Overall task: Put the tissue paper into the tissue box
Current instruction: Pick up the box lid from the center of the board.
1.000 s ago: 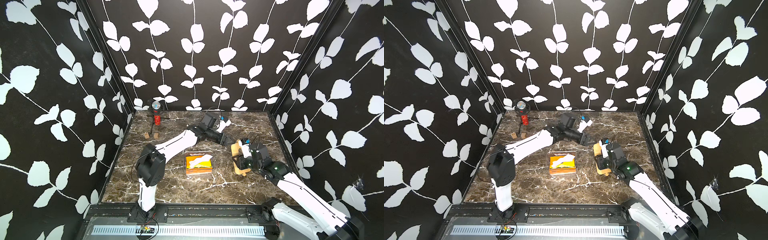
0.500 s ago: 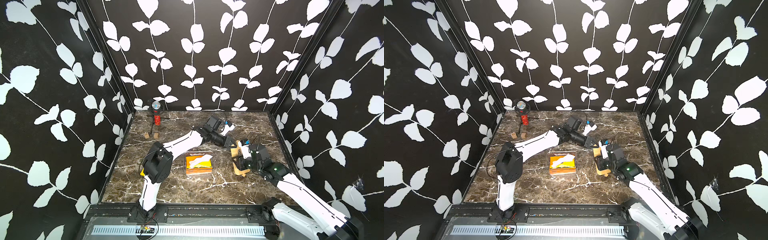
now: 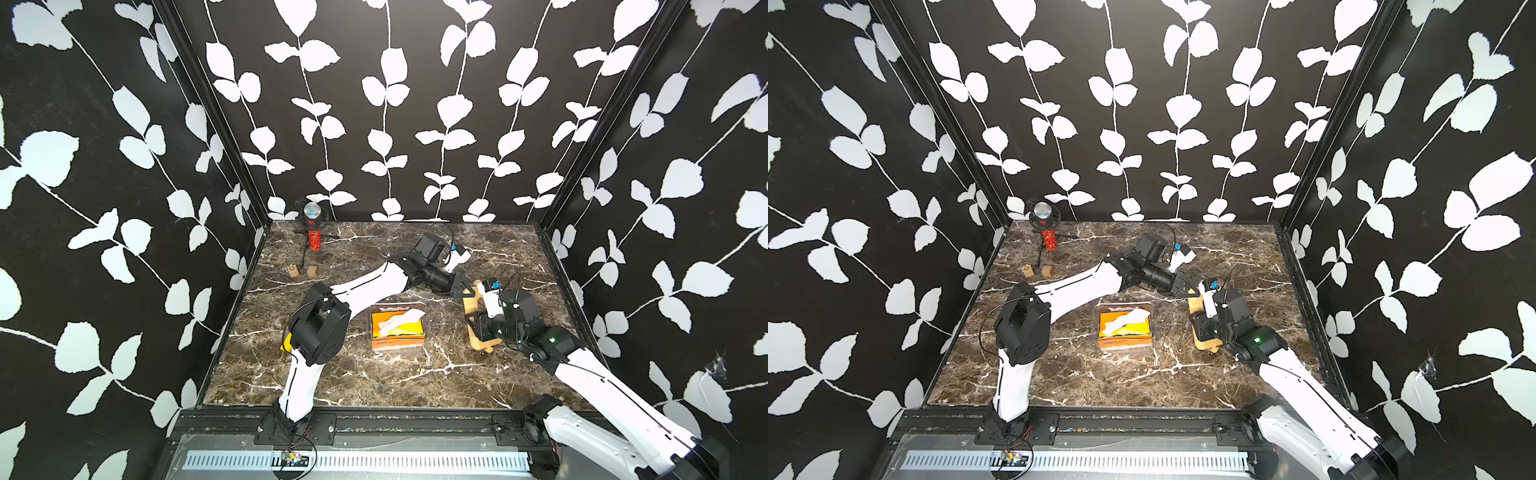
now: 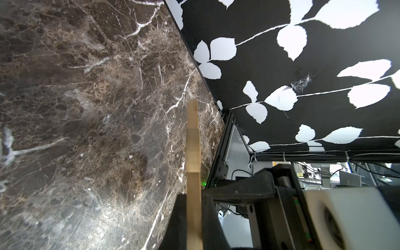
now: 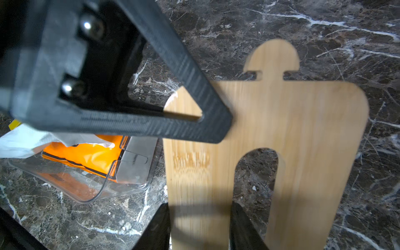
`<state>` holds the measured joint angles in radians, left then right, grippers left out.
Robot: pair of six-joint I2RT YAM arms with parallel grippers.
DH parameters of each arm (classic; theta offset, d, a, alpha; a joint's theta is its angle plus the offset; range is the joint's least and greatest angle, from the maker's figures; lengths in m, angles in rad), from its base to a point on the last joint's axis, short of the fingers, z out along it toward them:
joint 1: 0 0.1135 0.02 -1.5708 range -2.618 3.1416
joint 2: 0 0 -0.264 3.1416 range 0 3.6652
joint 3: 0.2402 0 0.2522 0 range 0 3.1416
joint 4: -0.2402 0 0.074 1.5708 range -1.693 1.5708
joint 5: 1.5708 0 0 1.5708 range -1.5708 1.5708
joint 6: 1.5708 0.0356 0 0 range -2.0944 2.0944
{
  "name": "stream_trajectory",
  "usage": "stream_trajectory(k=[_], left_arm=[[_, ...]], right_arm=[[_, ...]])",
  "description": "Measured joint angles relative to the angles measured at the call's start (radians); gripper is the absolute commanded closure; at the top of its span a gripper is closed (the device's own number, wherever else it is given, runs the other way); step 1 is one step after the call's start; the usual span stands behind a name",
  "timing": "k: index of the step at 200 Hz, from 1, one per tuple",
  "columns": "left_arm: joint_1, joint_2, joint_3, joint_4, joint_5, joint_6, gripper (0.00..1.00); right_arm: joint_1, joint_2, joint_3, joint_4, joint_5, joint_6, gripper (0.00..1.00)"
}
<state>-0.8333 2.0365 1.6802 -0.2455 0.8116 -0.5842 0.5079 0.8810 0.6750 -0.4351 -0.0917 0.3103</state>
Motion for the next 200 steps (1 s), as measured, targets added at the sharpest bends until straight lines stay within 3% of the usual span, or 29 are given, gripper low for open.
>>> stream_trajectory(k=[50, 110, 165, 200], left_arm=[[0.0, -0.001, -0.016, 0.1, -0.02, -0.036, 1.0], [0.058, -0.1, -0.175, 0.292, -0.103, -0.119, 1.0], [0.15, -0.313, -0.361, 0.451, -0.203, -0.166, 1.0], [0.201, -0.5, -0.496, 0.528, -0.289, -0.175, 1.0]], right_arm=[[0.0, -0.073, 0.056, -0.034, -0.004, 0.019, 0.34], [0.0, -0.203, 0.146, -0.035, -0.026, 0.092, 0.27], [-0.016, -0.25, 0.174, -0.03, -0.051, 0.192, 0.15], [-0.067, -0.261, 0.173, 0.022, -0.1, 0.291, 0.14]])
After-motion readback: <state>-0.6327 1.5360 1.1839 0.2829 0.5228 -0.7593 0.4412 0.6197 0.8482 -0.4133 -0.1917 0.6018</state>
